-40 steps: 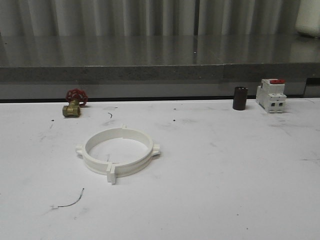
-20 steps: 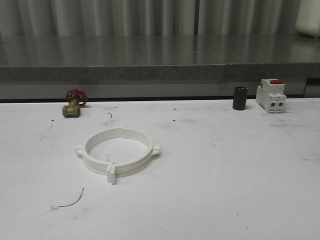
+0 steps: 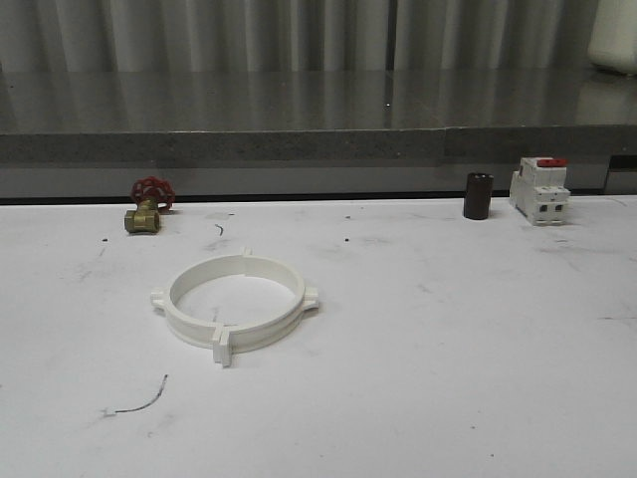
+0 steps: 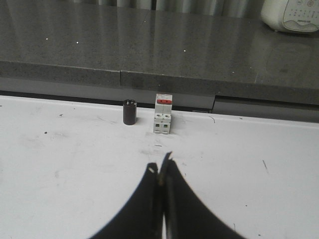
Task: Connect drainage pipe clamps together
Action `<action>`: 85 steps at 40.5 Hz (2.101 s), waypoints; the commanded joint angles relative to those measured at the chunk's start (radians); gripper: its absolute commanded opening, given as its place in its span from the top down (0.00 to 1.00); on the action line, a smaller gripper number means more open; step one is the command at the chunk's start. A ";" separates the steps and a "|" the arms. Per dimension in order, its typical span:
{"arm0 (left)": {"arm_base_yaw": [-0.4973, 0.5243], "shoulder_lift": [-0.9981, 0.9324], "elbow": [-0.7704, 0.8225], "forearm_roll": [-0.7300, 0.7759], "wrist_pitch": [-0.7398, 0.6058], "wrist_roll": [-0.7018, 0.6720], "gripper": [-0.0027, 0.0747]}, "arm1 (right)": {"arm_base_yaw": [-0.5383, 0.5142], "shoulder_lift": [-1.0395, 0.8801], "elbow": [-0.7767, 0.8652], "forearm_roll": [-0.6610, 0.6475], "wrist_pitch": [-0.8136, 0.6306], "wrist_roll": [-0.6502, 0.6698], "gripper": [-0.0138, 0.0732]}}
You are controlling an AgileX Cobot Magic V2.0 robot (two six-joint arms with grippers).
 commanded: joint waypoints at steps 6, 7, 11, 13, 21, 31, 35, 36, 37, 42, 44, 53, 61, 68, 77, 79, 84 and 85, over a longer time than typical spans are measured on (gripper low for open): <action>0.147 -0.156 0.108 -0.301 -0.141 0.279 0.99 | 0.002 0.008 -0.024 0.008 -0.075 -0.010 0.98; 0.168 -0.177 0.126 -0.311 -0.145 0.282 0.99 | 0.002 0.008 -0.024 0.008 -0.075 -0.010 0.98; 0.233 -0.220 0.187 -0.324 -0.161 0.282 0.99 | 0.002 0.008 -0.024 0.008 -0.075 -0.010 0.98; 0.257 -0.215 0.210 -0.324 -0.166 0.282 0.99 | 0.002 0.010 -0.024 0.008 -0.072 -0.010 0.98; 0.289 -0.218 0.291 -0.321 -0.224 0.282 0.99 | 0.002 0.010 -0.024 0.008 -0.070 -0.010 0.98; 0.289 -0.218 0.311 -0.321 -0.286 0.282 0.99 | 0.002 0.010 -0.024 0.008 -0.070 -0.010 0.98; 0.289 -0.218 0.311 -0.321 -0.286 0.282 0.99 | 0.002 0.010 -0.024 0.008 -0.070 -0.010 0.98; 0.289 -0.218 0.311 -0.321 -0.286 0.282 0.99 | 0.002 0.010 -0.024 0.008 -0.070 -0.010 0.98; 0.289 -0.218 0.311 -0.321 -0.286 0.282 0.99 | 0.002 0.010 -0.024 0.008 -0.070 -0.010 0.98; 0.289 -0.218 0.311 -0.321 -0.286 0.282 0.99 | 0.002 0.010 -0.024 0.008 -0.070 -0.010 0.98; 0.289 -0.218 0.311 -0.321 -0.286 0.282 0.99 | 0.002 0.010 -0.024 0.008 -0.070 -0.010 0.98; 0.289 -0.218 0.311 -0.321 -0.286 0.282 0.99 | 0.002 0.010 -0.024 0.008 -0.070 -0.010 0.98; 0.289 -0.218 0.311 -0.321 -0.286 0.282 0.99 | 0.002 0.010 -0.024 0.008 -0.070 -0.010 0.98; 0.289 -0.218 0.311 -0.321 -0.286 0.282 0.99 | 0.002 0.010 -0.014 -0.006 -0.078 -0.010 0.98; 0.289 -0.218 0.311 -0.321 -0.286 0.282 0.99 | 0.051 -0.061 0.171 0.000 -0.257 -0.009 0.98; 0.289 -0.218 0.311 -0.321 -0.286 0.282 0.99 | 0.051 -0.091 0.237 0.013 -0.288 -0.004 0.98; 0.289 -0.218 0.311 -0.321 -0.286 0.282 0.99 | 0.051 -0.160 0.350 0.025 -0.307 0.006 0.98; 0.289 -0.218 0.311 -0.321 -0.286 0.282 0.99 | 0.051 -0.174 0.368 0.028 -0.306 0.006 0.98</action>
